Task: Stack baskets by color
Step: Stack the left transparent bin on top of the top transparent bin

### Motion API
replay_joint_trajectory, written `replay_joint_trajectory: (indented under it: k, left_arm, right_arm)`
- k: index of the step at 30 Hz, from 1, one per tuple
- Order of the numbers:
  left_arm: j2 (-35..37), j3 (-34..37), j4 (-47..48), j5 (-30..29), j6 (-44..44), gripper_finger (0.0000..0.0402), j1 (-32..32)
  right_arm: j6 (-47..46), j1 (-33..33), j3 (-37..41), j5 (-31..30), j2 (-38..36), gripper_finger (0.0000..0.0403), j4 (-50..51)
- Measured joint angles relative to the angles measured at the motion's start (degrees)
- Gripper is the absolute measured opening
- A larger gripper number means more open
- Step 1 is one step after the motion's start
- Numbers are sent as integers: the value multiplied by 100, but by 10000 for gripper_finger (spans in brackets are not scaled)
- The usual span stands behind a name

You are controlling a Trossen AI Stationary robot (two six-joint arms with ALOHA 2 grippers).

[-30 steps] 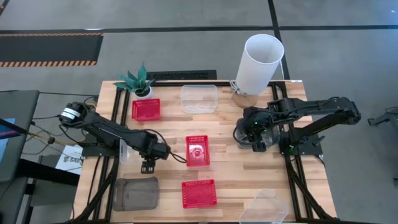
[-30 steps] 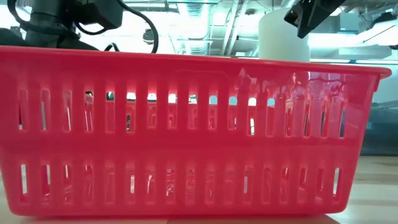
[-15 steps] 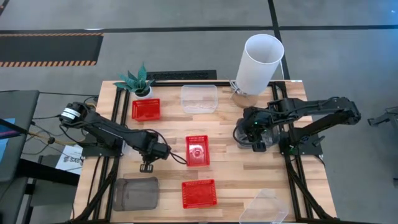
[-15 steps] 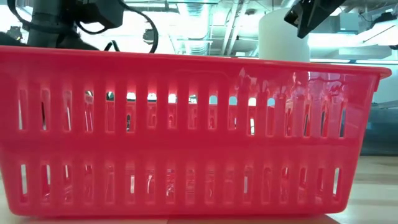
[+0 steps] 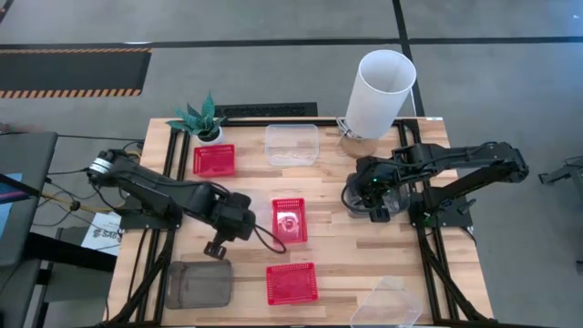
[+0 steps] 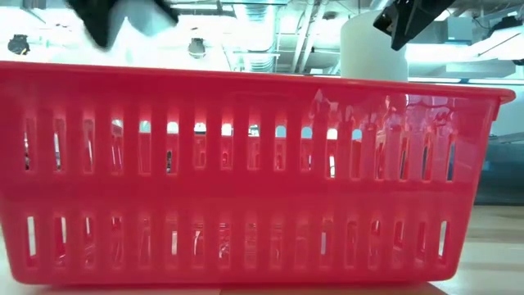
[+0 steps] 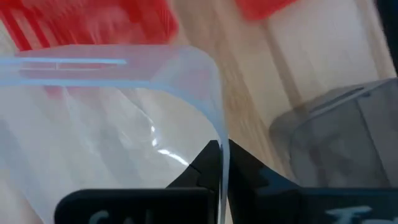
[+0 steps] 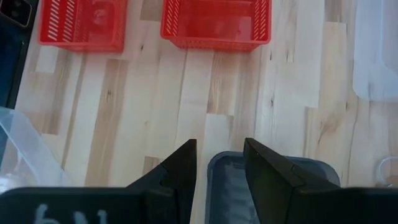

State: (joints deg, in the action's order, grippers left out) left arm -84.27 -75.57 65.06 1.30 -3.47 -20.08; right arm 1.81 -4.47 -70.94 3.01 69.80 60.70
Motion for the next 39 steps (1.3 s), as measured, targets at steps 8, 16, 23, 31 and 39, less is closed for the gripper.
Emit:
replay_joint_trajectory:
  k: [8, 16, 23, 31, 39]
  left_arm:
    - [4, -365, -197, -420, -1481, 0, -327]
    - [26, -367, -992, 255, -2824, 0, -323]
    - [314, -367, -1388, 934, -3698, 0, -323]
    - [539, -367, -1665, 1532, -4461, 0, -271]
    - [535, -367, -1840, 2089, -4799, 0, 140]
  right_arm:
    - [1285, 0, 0, 0, 0, 152, -1157]
    - [3371, 21, -9, 226, 475, 152, -2605]
    - [4580, 311, -4, 1712, 1115, 152, -3700]
    - [5272, 622, -168, 3345, 1465, 151, -4373]
    - [5529, 604, -730, 4135, 2147, 125, -4253]
